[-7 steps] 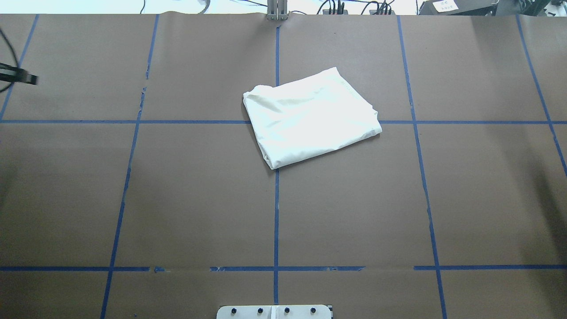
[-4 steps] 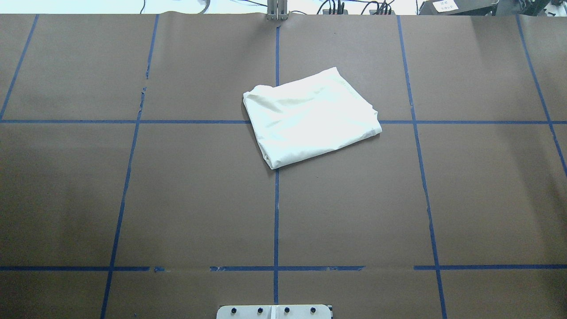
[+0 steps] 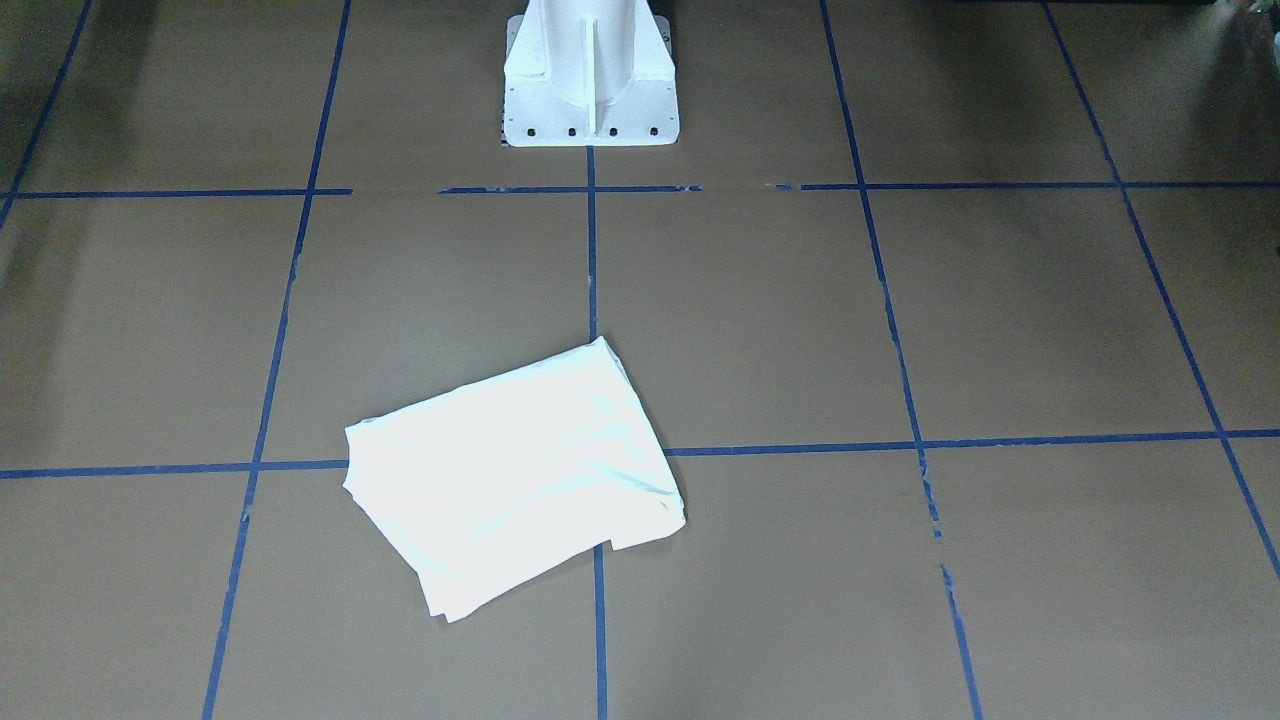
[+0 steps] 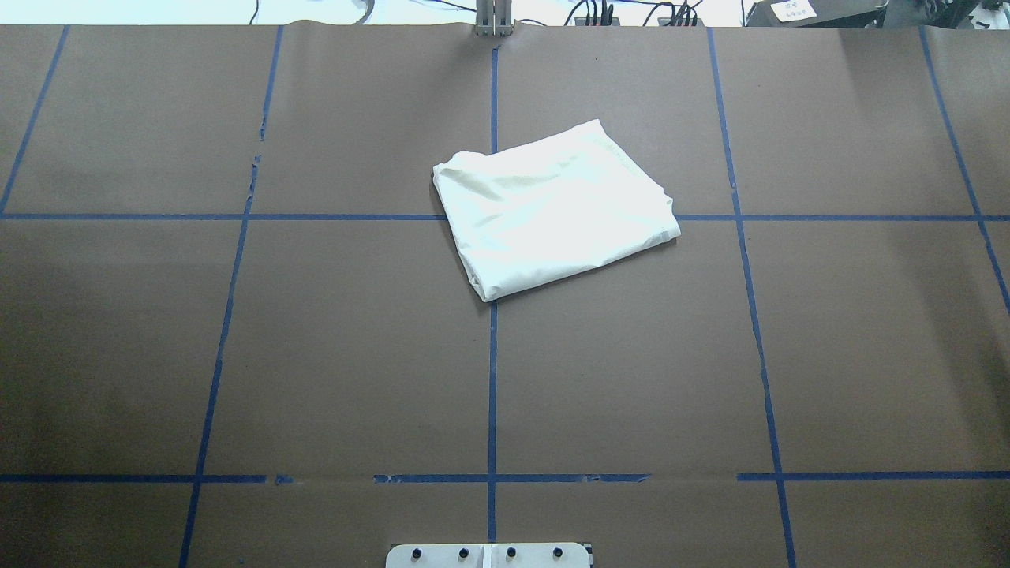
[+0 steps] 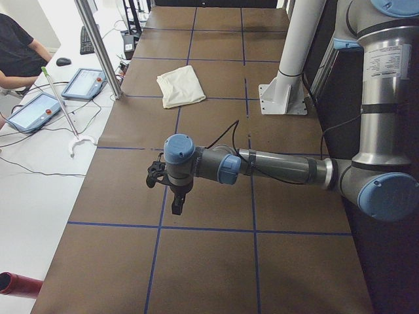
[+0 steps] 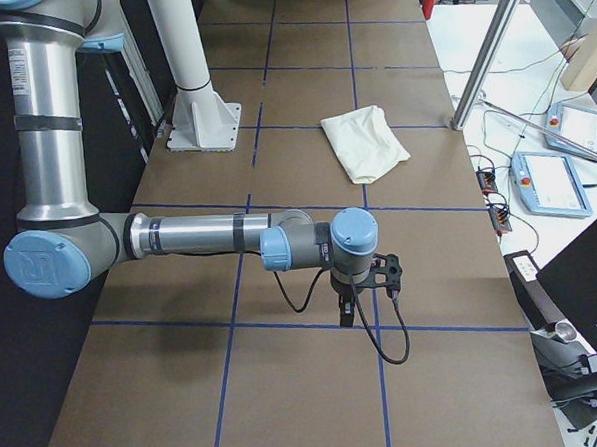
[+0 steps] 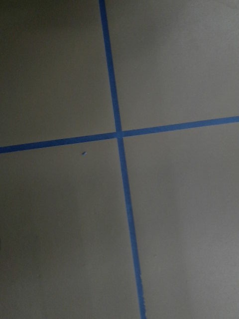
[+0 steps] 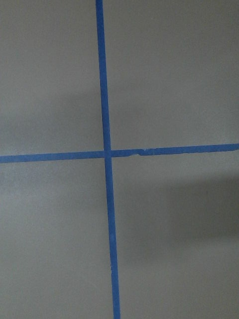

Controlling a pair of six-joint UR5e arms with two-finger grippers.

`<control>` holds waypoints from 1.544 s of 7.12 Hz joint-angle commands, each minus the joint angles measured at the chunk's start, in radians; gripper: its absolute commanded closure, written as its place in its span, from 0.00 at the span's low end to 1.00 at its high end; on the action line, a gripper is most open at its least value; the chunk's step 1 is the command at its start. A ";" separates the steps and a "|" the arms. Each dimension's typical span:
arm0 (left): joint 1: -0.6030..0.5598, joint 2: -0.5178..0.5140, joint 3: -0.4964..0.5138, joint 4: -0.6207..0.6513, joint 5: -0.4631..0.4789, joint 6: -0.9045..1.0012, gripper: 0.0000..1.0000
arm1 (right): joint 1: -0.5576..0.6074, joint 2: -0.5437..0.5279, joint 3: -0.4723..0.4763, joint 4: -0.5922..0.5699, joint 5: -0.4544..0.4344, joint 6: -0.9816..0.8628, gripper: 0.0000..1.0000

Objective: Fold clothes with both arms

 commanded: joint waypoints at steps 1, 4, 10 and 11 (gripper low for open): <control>0.000 -0.006 -0.008 -0.008 -0.002 -0.004 0.00 | -0.044 -0.002 -0.002 0.000 0.001 0.009 0.00; -0.005 -0.001 -0.016 0.003 -0.009 0.003 0.00 | -0.045 -0.011 0.047 -0.002 0.012 0.010 0.00; -0.005 0.007 -0.019 0.021 -0.009 0.006 0.00 | -0.046 -0.017 0.038 0.006 -0.028 0.012 0.00; -0.005 0.007 -0.022 0.020 -0.009 0.006 0.00 | -0.046 -0.019 0.032 0.009 -0.025 0.012 0.00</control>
